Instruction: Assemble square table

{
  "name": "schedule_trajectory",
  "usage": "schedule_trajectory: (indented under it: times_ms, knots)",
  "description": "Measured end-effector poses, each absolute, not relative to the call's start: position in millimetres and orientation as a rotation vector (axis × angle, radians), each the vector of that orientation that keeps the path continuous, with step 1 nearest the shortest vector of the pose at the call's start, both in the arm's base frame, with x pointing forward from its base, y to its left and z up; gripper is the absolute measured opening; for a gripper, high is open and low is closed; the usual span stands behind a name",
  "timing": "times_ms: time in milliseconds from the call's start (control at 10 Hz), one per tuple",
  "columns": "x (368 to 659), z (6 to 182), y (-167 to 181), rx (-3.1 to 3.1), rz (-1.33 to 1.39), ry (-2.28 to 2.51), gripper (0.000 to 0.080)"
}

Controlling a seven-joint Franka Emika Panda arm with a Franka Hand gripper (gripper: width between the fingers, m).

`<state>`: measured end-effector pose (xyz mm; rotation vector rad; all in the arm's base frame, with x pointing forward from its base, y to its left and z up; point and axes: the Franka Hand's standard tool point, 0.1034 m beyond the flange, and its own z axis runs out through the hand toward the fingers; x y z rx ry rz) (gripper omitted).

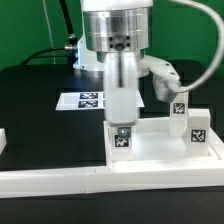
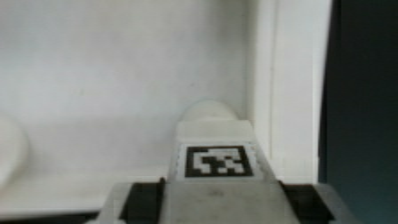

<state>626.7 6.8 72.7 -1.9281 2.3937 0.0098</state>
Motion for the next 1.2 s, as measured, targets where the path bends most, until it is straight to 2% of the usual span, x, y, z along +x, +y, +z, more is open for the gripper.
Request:
schedule_trajectory:
  times_ms: [200, 600, 800, 900, 1000, 1100, 1200]
  knots:
    - [627, 72.5, 11, -1.628, 0.023, 2.588, 0.0291]
    - [625, 72.1, 9, -1.512, 0.017, 2.676, 0.0318]
    - [625, 71.8, 10, -1.512, 0.018, 2.676, 0.0576]
    - [626, 76.9, 14, -1.518, 0.018, 2.663, 0.0576]
    - [627, 92.1, 22, -1.520, 0.021, 2.635, 0.0633]
    - [625, 114.9, 30, -1.505, 0.030, 2.601, 0.0646]
    - [623, 122.6, 31, -1.497, 0.038, 2.593, 0.0646]
